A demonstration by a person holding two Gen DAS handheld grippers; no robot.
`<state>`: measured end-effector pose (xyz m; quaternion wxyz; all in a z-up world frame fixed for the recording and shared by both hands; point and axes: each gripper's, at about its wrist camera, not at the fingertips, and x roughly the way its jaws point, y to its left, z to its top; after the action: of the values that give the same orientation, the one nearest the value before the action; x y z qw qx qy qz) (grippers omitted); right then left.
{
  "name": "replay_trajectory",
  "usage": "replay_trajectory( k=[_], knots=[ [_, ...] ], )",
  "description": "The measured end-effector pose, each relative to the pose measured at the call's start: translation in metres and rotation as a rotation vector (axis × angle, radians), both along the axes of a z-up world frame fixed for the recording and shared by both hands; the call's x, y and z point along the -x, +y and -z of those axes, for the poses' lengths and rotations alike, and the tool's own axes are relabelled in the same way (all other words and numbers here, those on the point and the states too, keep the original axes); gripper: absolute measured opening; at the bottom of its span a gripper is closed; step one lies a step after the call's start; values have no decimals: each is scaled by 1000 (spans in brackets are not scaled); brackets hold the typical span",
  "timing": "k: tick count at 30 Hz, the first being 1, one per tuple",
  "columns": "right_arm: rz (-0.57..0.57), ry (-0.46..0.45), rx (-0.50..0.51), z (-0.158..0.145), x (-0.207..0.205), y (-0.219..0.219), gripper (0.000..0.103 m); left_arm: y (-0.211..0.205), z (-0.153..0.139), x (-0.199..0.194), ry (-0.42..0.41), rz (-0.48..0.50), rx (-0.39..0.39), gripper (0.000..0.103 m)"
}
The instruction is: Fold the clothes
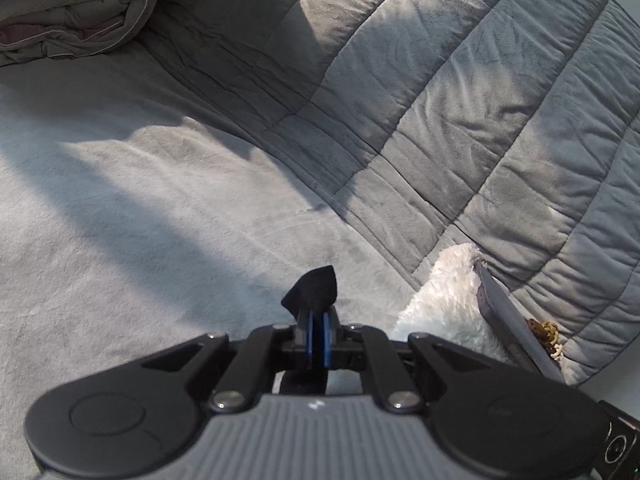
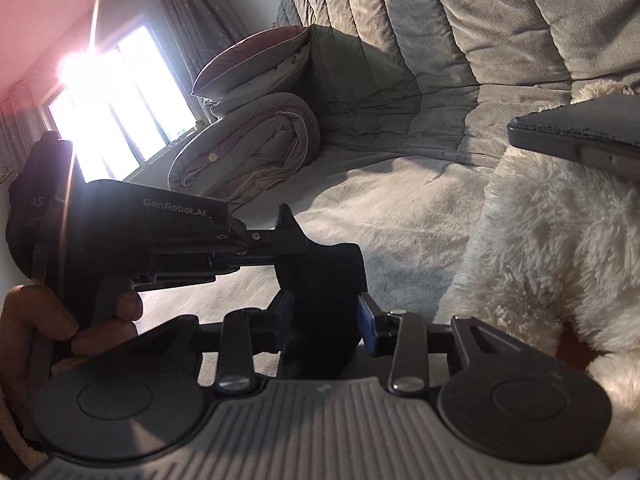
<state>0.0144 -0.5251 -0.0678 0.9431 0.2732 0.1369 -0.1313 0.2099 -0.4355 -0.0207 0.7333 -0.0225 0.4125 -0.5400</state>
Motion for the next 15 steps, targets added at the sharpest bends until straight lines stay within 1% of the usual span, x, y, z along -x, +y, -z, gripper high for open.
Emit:
replay_trajectory(
  k=[3, 4, 5, 6, 7, 10, 12, 15],
  knots=[
    [39, -13, 30, -6, 8, 0, 41, -1, -7, 10, 37, 114, 41, 8],
    [51, -18, 40, -8, 10, -1, 42, 0, -10, 14, 45, 146, 61, 13],
    [64, -22, 50, -10, 13, -1, 42, 3, -12, 16, 50, 164, 79, 26],
    [77, -27, 60, -13, 15, -1, 43, 7, -15, 18, 51, 172, 95, 36],
    [90, -31, 70, -15, 18, -1, 43, 11, -17, 18, 46, 174, 107, 38],
    [110, -37, 88, -18, 21, -1, 43, 32, -23, 16, 17, 134, 98, 41],
    [108, -36, 92, -17, 19, -1, 43, 55, -23, 11, -15, 76, 73, 45],
    [77, -22, 105, -16, 13, 4, 43, 93, -16, 7, -102, -39, 10, 50]
  ],
)
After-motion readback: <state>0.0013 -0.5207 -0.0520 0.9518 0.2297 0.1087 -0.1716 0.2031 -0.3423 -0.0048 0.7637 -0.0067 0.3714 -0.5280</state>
